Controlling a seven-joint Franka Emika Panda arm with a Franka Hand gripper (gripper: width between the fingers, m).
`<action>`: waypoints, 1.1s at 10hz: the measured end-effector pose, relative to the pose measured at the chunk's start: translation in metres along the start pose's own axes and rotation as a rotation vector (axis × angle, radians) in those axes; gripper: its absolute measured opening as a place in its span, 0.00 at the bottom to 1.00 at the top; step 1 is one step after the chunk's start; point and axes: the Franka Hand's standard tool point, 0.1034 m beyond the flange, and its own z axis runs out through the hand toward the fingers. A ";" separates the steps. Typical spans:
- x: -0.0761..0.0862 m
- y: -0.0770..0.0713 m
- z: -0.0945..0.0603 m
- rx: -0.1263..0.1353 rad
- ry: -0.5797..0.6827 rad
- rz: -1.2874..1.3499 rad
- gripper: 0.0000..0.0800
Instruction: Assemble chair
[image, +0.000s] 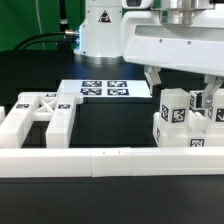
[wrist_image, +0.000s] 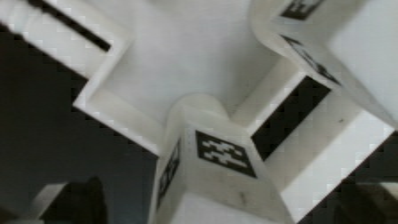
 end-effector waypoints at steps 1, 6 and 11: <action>0.001 0.000 -0.001 0.003 0.004 -0.093 0.81; 0.006 0.004 0.000 0.002 0.012 -0.519 0.81; 0.008 0.007 0.001 -0.009 0.015 -0.702 0.67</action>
Offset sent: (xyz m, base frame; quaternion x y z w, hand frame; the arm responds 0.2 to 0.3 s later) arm -0.0024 0.0003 0.0016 0.0171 -0.0040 -0.1559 0.9876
